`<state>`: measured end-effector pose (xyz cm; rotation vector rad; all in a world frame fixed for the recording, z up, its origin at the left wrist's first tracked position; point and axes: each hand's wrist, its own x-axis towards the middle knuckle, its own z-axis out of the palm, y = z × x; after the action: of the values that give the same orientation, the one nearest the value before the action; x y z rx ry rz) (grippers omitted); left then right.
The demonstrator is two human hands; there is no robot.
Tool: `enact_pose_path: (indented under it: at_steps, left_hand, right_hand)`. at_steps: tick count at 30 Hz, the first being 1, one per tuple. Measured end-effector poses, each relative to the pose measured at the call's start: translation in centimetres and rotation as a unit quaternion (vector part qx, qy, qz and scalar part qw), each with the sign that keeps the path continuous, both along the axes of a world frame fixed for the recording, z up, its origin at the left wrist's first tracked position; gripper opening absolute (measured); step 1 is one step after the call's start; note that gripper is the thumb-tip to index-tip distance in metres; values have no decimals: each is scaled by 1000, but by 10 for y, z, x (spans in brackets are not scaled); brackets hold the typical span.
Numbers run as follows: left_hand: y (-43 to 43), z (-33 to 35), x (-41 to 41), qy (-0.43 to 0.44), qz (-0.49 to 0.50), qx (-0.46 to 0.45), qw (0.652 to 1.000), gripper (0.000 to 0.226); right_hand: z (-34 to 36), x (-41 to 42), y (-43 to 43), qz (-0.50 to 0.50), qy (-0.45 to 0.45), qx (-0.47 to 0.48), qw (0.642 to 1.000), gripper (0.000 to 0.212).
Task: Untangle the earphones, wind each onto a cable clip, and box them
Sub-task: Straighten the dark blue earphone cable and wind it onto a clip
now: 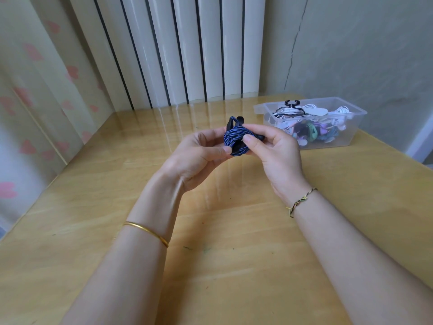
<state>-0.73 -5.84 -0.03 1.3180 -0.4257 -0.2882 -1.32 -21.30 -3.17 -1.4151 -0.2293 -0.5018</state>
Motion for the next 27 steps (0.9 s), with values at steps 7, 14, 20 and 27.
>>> enact_pose_path:
  at_steps: [7,14,20,27]
  left_hand:
    - [0,2,-3,-22,15,49,998,40]
    - [-9,5,-8,-61,136,147,978,19]
    - [-16,-1,-6,-90,172,188,963,19]
    - [-19,-4,-5,-57,188,160,967,12]
  right_hand:
    - [1,-3,2,2,4,13,1000,18]
    - [0,-6,6,-16,-7,-43,999,17]
    - [-7,-2,9,-100,-33,-127,986,18]
    - [-2,-7,13,-105,-20,-126,986,10]
